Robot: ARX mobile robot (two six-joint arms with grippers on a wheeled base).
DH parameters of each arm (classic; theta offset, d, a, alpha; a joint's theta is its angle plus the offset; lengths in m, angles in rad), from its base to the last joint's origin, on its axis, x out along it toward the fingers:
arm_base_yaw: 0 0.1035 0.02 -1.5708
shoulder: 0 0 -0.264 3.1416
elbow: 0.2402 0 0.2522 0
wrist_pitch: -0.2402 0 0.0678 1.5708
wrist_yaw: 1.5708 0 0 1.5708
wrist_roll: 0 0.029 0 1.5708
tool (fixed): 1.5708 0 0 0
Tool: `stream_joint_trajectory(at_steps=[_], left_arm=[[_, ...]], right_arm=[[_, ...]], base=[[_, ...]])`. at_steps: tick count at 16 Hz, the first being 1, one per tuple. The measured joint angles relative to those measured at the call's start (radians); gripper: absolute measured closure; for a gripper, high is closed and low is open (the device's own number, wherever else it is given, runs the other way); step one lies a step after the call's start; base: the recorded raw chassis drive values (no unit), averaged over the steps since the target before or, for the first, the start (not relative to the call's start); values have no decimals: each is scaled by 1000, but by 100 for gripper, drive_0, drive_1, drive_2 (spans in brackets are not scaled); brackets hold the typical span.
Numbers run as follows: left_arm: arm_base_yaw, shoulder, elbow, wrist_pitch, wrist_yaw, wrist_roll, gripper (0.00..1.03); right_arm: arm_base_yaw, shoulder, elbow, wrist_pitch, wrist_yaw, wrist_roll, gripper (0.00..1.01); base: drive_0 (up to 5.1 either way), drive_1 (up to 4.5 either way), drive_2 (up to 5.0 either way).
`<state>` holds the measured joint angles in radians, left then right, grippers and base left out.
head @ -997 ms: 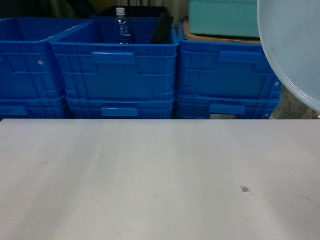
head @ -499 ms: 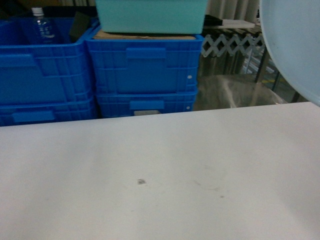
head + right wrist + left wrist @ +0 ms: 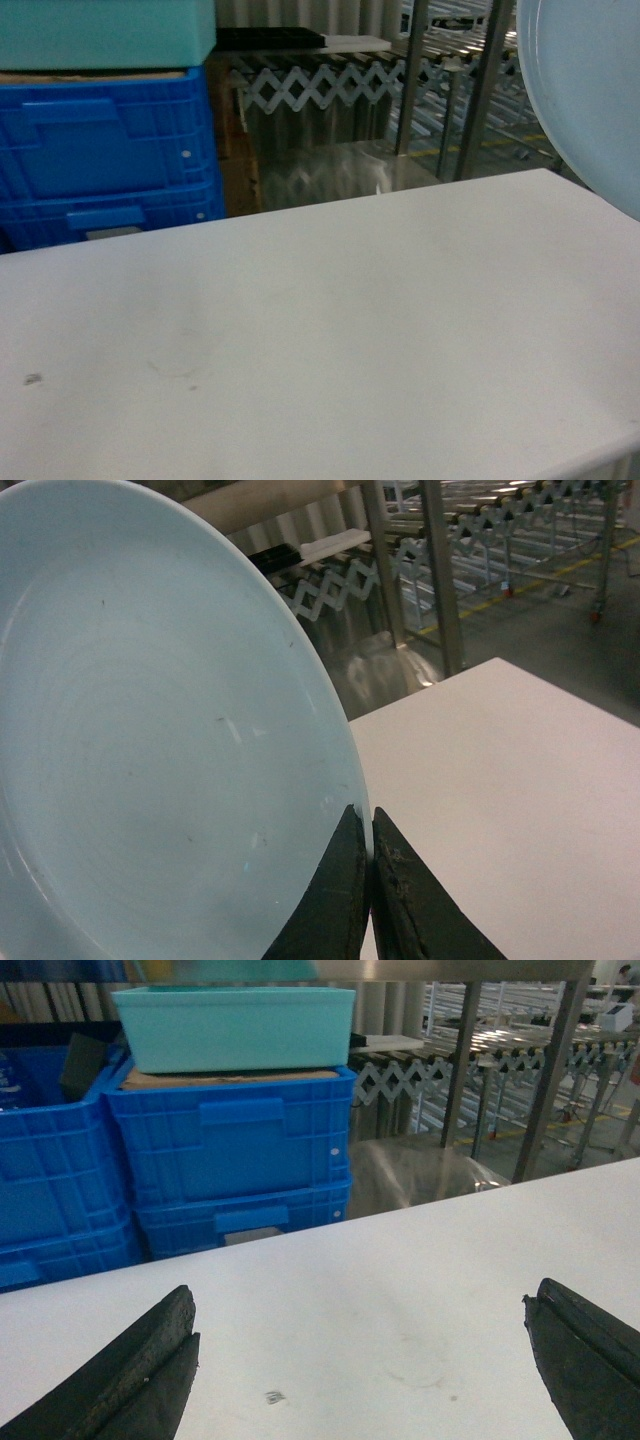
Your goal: Place blue tray on left shelf second layer neatly
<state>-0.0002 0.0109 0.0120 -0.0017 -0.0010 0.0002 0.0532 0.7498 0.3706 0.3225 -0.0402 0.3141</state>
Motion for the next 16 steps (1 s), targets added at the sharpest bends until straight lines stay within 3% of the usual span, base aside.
stream_joint_trajectory(at_steps=[4,5,16], left_arm=[[0,0,0,0,5,0,5],[0,0,0,-6,2,0,5],[-1,0,0,-4,0,0,5]], right_arm=[[-2,-1,0,-3,18,1,99],[1,-2,0,4,2,1,99],[5,-5,-2,0,3,1,99]], base=[[-25,-189,-189],[-135,-135,-135],[236,-113,-623]])
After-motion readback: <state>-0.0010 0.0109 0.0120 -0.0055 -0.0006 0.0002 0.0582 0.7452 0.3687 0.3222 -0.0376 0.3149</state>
